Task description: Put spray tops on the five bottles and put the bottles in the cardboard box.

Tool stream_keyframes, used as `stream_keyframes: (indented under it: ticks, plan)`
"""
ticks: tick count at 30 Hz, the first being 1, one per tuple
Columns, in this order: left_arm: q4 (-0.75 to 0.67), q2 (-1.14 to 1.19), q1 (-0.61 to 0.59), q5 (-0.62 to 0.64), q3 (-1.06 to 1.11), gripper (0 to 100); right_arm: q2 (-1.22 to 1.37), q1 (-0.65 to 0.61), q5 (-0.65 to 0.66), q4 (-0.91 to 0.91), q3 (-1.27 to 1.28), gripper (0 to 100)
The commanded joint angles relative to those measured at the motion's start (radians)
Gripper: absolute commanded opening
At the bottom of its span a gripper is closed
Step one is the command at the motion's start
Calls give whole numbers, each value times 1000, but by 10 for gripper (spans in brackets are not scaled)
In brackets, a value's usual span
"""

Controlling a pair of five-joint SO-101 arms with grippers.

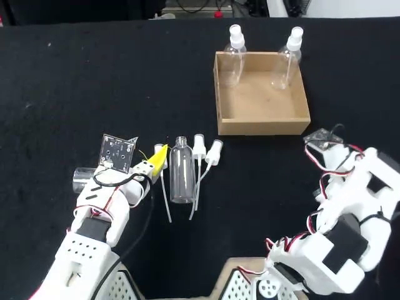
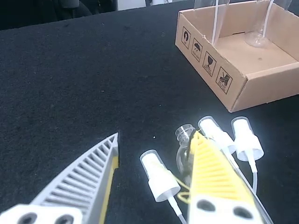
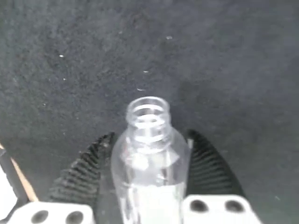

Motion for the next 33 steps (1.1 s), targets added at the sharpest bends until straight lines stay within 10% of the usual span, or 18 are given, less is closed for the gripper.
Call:
stream_keyframes:
  ticks: [1, 16, 33]
  plan:
    - [-23, -11, 7, -8, -10, 238, -1, 26, -41, 115, -156, 71]
    - [-23, -11, 4, -8, -10, 238, -199, -267, -417, 345, -426, 85]
    - [140, 0, -35, 2, -116, 238, -964, -816, -945, -193, 209, 82]
